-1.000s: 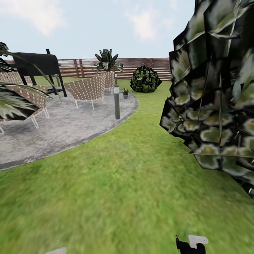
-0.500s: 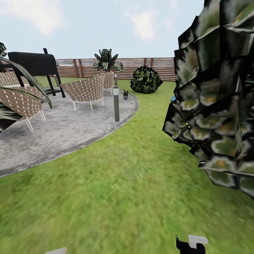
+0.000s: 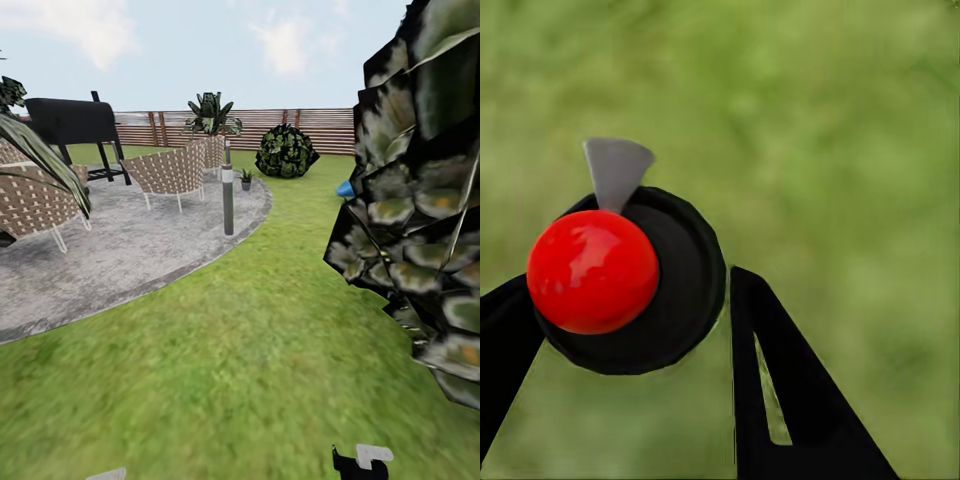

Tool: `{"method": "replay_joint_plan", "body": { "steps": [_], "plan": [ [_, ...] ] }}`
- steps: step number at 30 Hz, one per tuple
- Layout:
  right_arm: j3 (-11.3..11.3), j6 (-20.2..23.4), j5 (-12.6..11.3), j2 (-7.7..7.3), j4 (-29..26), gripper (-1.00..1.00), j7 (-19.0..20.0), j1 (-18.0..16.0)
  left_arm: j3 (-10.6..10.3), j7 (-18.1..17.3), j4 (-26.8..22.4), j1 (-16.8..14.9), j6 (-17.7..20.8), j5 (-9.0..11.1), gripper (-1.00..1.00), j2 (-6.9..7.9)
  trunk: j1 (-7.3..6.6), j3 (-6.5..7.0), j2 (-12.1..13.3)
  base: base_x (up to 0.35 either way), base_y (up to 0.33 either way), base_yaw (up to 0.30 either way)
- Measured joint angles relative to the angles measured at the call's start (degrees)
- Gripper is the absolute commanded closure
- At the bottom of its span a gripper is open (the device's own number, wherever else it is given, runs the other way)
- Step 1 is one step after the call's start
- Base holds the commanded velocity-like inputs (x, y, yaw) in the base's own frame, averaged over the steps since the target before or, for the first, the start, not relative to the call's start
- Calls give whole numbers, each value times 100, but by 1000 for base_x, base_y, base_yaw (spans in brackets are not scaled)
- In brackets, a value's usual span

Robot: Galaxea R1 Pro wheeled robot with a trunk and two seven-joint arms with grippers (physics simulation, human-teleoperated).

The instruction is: Pick up the pesticide atomizer in the garden and spray insectifuge to fully cover both potted plants in the garden.

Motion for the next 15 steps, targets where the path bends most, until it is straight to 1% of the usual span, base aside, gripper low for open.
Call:
{"method": "replay_joint_plan", "body": {
  "steps": [11, 13, 15],
  "plan": [
    [0, -3, 0, 0, 0, -100, -2, 0, 0, 1, 1, -1, 0, 0, 100, 0, 0, 0, 0, 340, 0, 6],
    [0, 0, 0, 1, 0, -100, -4, 0, 0, 0, 0, -1, 0, 0, 100, 0, 0, 0, 0, 339, 0, 94],
    [0, -2, 0, 2, 1, -100, -3, -1, 0, -2, -1, 1, 0, 0, 100, 0, 0, 0, 0, 339, 0, 209]
  ]
}}
